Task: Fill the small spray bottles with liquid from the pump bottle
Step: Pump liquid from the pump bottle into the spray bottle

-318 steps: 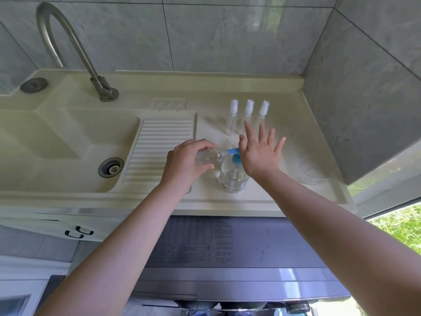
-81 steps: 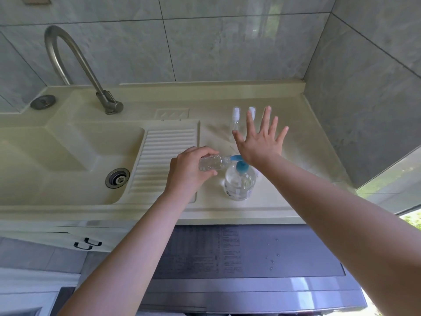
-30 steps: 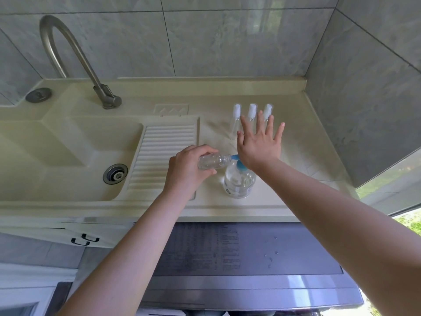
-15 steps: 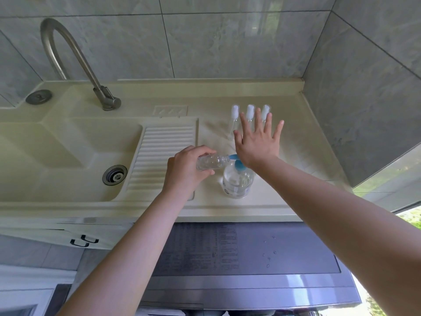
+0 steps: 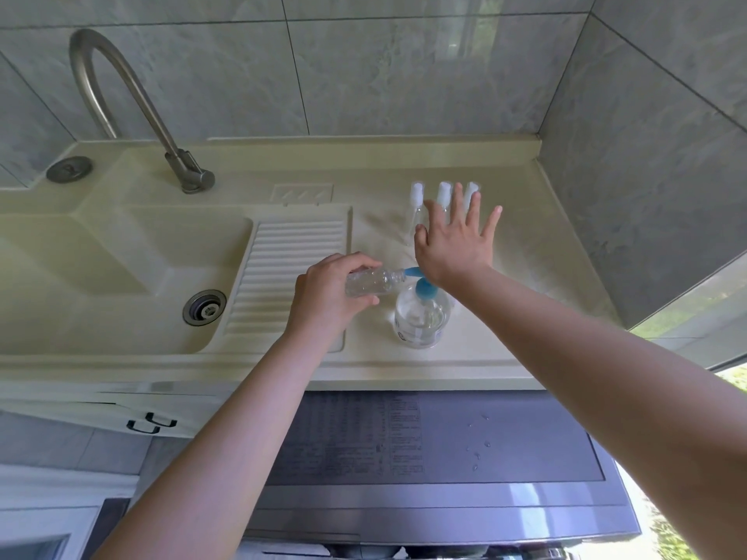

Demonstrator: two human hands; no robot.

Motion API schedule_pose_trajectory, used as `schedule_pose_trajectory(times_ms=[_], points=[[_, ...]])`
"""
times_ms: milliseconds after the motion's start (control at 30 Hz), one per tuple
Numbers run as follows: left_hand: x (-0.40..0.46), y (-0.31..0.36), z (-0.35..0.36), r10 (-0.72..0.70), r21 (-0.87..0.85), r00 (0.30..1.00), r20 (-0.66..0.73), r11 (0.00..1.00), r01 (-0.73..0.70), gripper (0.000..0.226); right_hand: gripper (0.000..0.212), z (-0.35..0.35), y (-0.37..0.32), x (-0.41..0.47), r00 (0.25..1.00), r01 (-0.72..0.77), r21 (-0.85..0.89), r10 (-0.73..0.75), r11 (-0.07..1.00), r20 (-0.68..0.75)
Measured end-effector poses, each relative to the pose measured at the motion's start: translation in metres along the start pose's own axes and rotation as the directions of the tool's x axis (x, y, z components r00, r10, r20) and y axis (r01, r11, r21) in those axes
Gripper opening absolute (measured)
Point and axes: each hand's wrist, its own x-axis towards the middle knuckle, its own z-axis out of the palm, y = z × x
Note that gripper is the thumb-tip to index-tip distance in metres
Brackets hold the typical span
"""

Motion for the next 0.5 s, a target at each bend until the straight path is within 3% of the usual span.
schedule_pose_trajectory(times_ms=[167,500], points=[[0.0007,0.0009,-0.0002,-0.007,0.004,1.000,-0.002,1.000,0.007,0.051,0.050,0.0095,0.0018,-0.0027,0.998,-0.027,-0.015,0.027,1.000,0.060],[-0.0001,-0.0014,0.0026,-0.006,-0.009,1.000,-0.002,1.000,0.006,0.052,0.049,0.0052,0.0000,-0.0028,0.999,-0.009,0.005,0.009,1.000,0.049]])
